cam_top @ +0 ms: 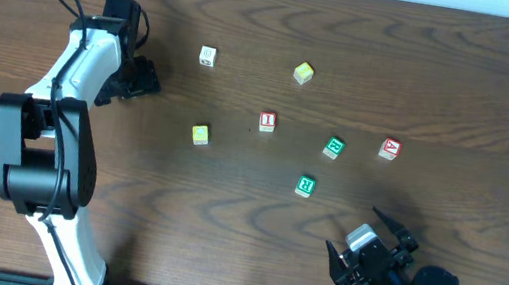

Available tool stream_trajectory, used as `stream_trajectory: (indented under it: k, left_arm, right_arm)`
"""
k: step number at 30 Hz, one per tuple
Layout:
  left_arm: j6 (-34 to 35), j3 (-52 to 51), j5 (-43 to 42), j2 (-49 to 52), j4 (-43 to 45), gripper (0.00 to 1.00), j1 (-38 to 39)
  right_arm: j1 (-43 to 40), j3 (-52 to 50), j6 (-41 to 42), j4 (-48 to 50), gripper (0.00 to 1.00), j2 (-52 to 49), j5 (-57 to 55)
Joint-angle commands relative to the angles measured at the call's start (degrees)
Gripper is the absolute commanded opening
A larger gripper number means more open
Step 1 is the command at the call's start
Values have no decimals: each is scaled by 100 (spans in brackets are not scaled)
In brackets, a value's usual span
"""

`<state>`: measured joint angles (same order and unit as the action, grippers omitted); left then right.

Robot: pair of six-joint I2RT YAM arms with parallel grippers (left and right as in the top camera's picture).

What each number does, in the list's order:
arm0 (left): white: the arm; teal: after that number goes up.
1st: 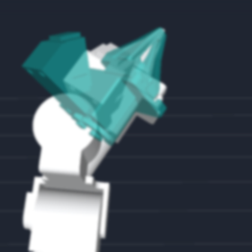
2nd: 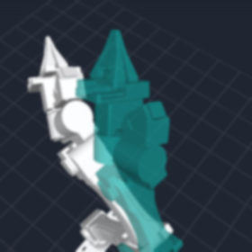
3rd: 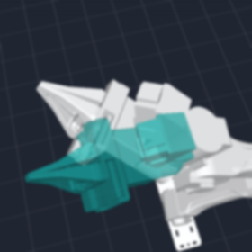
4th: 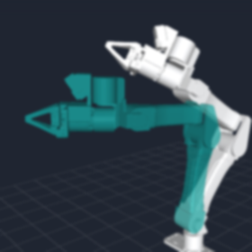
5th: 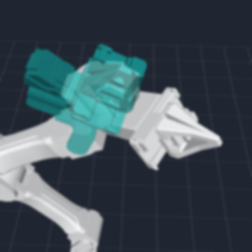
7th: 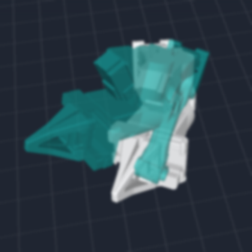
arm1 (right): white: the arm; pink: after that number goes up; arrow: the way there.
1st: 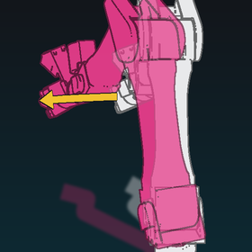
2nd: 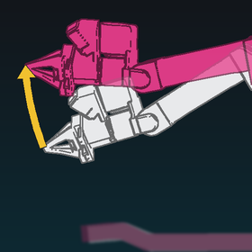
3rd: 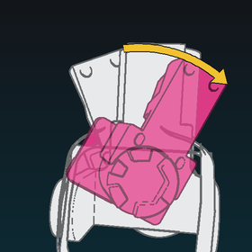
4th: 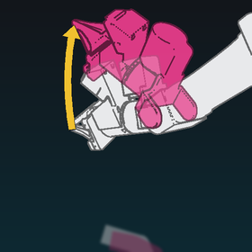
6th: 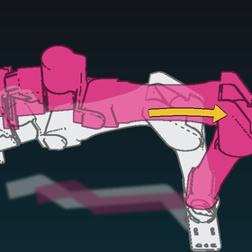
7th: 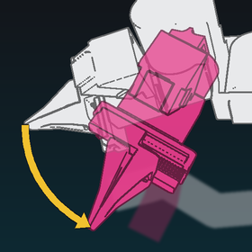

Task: Spell out Ai2
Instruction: 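Lower the left gripper and grasp the blue 2 block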

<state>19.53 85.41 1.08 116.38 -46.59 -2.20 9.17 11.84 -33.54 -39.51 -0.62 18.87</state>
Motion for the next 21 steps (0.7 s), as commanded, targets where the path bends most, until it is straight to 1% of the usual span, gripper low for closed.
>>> stream_trajectory:
  k: [1, 5, 11, 21]
  left_arm:
    - [24, -17, 81, 55, 37, 80, -2]
    - [48, -17, 236, 63, 170, 79, -4]
    - [238, -17, 210, 190, 205, 77, -9]
    - [225, -17, 330, 398, 293, 72, -81]
  right_arm:
    - [-48, -48, -46, 13, 99, 31, 63]
    - [-48, -48, -44, 13, 99, 31, 63]
    - [-48, -48, -46, 13, 99, 31, 63]
    - [-48, -48, -46, 15, 99, 31, 63]
